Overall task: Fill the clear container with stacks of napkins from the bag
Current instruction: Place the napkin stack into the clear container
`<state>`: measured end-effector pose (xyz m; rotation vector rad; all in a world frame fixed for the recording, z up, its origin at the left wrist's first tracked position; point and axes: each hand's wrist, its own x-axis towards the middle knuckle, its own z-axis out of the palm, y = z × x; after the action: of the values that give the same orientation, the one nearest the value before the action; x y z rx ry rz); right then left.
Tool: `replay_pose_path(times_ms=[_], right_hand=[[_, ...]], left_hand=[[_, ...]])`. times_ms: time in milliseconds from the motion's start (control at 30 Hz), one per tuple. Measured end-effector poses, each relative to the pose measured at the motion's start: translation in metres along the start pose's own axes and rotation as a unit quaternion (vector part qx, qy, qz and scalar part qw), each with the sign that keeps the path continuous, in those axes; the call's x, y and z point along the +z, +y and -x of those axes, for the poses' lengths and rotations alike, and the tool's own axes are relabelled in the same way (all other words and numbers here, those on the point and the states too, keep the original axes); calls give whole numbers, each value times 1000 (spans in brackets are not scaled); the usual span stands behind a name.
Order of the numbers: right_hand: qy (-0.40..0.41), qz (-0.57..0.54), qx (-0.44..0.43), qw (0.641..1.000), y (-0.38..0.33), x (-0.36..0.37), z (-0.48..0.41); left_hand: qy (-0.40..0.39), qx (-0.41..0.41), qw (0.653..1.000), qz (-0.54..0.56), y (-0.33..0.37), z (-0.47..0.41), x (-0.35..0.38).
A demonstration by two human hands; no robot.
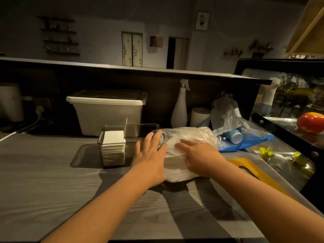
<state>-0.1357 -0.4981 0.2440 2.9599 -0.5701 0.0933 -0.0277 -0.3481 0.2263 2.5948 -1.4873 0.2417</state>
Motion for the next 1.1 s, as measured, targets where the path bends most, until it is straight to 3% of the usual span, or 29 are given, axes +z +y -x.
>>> replay_pose_path(times_ms=[133,400,600,800,933,1100], right_hand=[[10,102,-18,995,1,15,2],[41,80,-36,995,7,9,8],[136,-21,-67,988,5,-6,21],[143,-158,-40,976,-3,-23,31],[170,-314,-3,934,-12,-30,29],[183,-482,40,856,-25,-36,20]], left_hand=[[-3,0,1000,0,1,0,2],[-11,7,1000,9,4,6,-6],[-9,7,1000,20,8,10,-14],[8,-8,982,188,4,6,-18],[40,-43,922,384,-5,5,-24],[20,-99,765,637,-14,6,-31]])
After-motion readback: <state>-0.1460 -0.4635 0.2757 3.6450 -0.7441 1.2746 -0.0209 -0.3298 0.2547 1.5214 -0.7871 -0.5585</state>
